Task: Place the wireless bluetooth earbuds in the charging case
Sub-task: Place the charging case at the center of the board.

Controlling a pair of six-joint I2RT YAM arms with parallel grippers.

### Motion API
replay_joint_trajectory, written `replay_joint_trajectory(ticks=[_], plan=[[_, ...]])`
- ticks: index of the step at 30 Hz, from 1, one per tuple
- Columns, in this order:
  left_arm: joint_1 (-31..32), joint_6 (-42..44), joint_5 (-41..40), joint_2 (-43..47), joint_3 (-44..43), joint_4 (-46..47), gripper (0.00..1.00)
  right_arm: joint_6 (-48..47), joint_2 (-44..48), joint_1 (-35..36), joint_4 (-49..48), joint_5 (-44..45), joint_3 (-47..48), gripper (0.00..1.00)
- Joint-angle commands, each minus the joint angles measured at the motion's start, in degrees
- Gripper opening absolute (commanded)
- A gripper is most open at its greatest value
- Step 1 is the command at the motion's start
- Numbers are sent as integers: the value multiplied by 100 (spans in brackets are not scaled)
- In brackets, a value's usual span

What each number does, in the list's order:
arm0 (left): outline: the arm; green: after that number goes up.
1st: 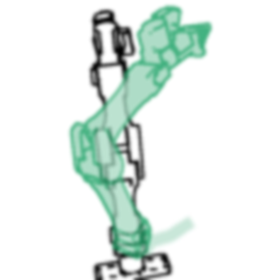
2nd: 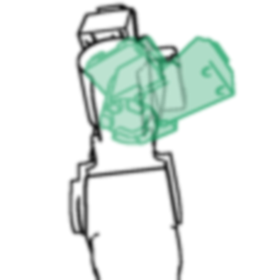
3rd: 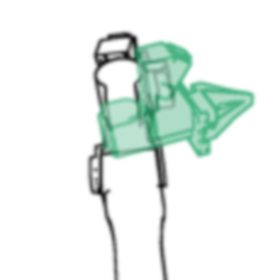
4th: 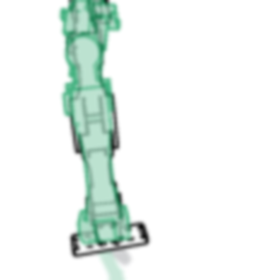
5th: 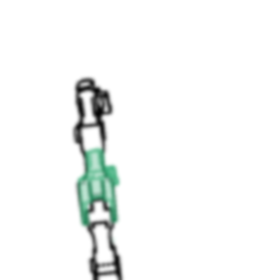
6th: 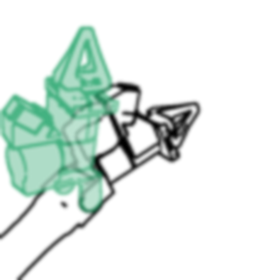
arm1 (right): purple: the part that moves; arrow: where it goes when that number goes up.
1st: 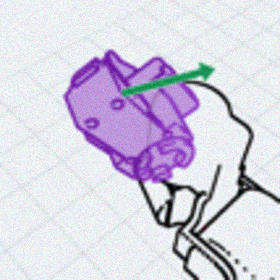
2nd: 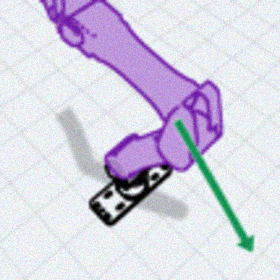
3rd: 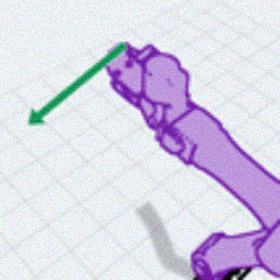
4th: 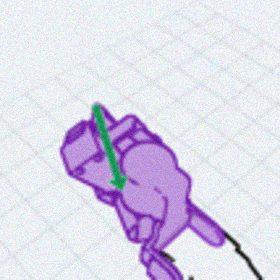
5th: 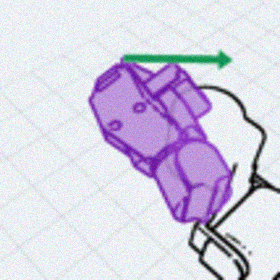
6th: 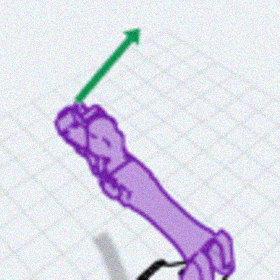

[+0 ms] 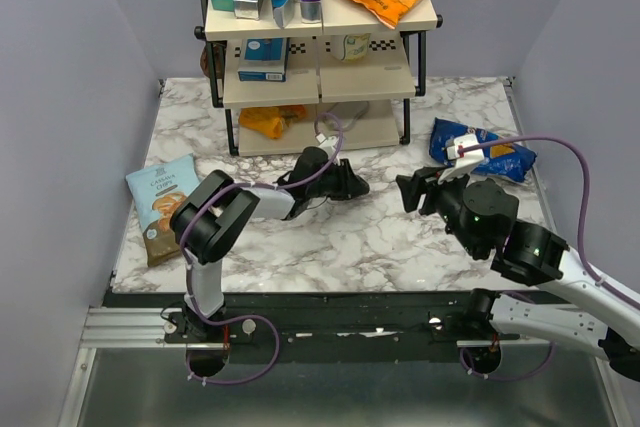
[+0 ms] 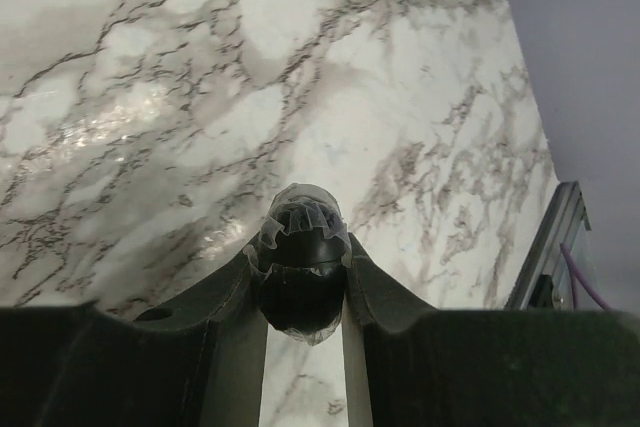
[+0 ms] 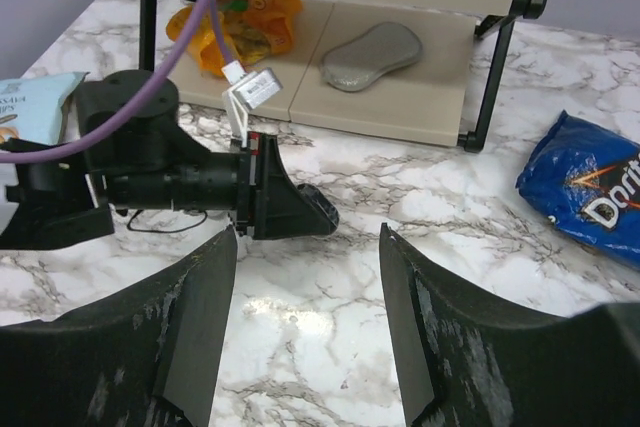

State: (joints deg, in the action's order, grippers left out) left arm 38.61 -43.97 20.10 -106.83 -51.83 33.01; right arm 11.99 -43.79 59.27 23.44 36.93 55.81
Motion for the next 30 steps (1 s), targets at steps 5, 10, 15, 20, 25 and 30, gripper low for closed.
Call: replay_joint_trajectory(ticks=[5, 10, 15, 20, 25, 30], plan=[[-47, -297, 3, -822, -635, -436, 8, 40, 28, -20, 248, -89, -9, 68], [-47, -235, -67, -893, -644, -647, 37, 5, 99, -20, 266, -63, -53, 68], [-55, -174, -146, -744, -398, -770, 54, 23, 204, -11, 275, -28, -158, 68], [-204, -7, -261, -313, -56, -945, 67, 84, 274, -11, 284, -36, -246, 68], [-477, 248, -392, 493, 182, -1350, 83, 128, 310, -12, 319, -63, -325, 68], [-635, 774, -865, 1584, 121, -2533, 90, 225, 345, -11, 310, -45, -474, 68]])
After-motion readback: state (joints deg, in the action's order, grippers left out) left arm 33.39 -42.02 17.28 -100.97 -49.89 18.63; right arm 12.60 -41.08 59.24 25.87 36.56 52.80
